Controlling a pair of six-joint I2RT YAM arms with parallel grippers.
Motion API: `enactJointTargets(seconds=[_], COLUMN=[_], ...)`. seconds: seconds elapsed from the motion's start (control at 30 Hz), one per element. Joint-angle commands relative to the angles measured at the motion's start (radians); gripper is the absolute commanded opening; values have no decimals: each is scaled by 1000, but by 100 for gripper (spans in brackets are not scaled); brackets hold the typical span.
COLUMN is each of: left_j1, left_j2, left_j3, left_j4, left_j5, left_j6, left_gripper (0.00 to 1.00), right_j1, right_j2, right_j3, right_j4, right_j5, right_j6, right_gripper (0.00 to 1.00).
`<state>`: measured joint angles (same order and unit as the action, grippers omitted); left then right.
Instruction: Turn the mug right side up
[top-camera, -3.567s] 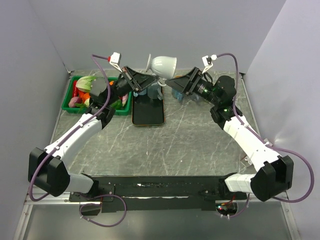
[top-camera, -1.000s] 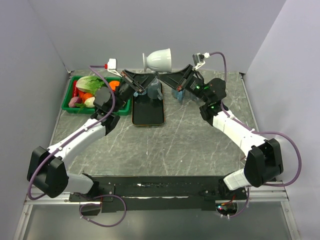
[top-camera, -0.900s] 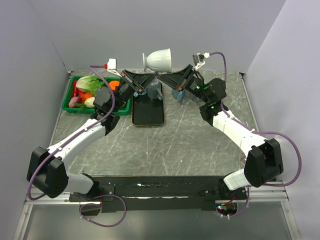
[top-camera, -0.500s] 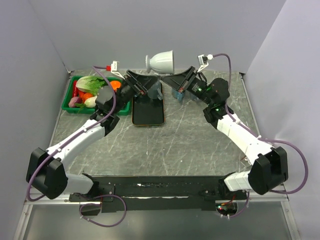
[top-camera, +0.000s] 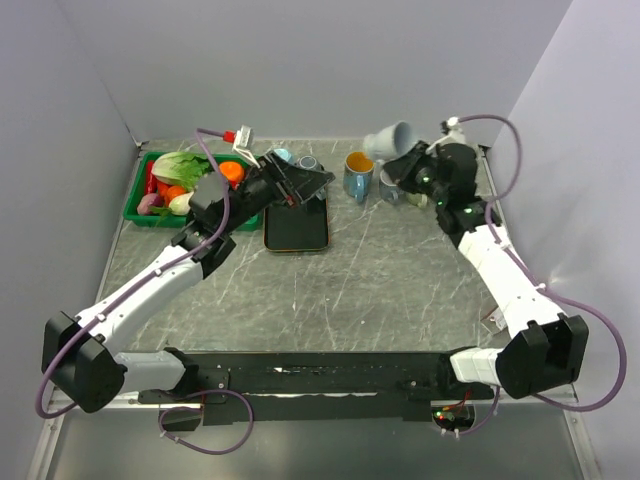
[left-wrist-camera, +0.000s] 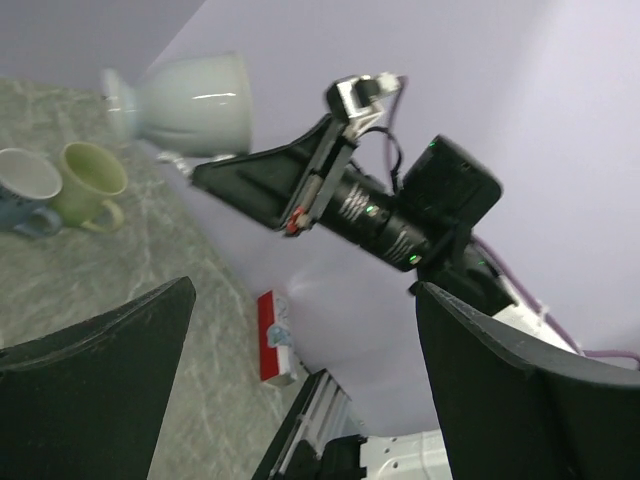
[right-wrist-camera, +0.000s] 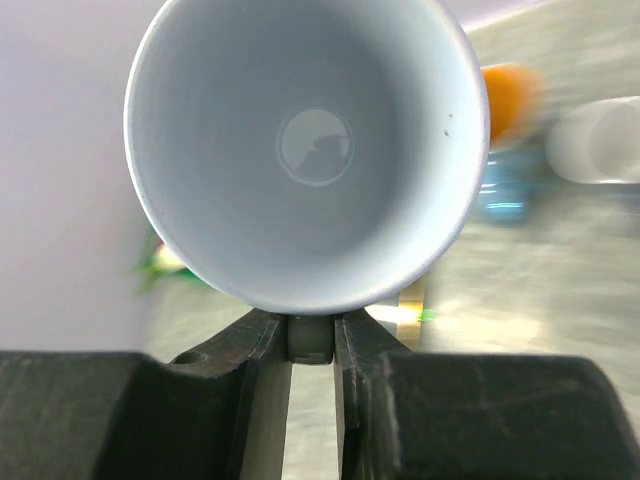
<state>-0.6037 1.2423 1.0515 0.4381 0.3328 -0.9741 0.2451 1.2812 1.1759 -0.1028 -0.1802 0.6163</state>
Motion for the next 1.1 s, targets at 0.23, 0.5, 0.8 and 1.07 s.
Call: enactJointTargets(seconds=[0.23, 0.5, 0.8, 1.07], left_j1=[2, 2, 4, 7], left_j2=[52, 71, 74, 100], left_j3=[157, 189, 196, 235], left_j4=[-326, -426, -435, -483], left_j5=[-78, -120, -118, -118], left_j6=[127, 156, 186, 216], left_gripper=[96, 96, 96, 96], right_j1=[-300, -394, -395, -394], right_j2=[10, 148, 305, 383], right_j3=[85, 56, 53, 45], right_j4=[-252, -180, -161, -98], right_j5=[295, 268, 311, 324], right_j6=[-256, -295, -271, -293], right_gripper=[0, 0, 0, 0])
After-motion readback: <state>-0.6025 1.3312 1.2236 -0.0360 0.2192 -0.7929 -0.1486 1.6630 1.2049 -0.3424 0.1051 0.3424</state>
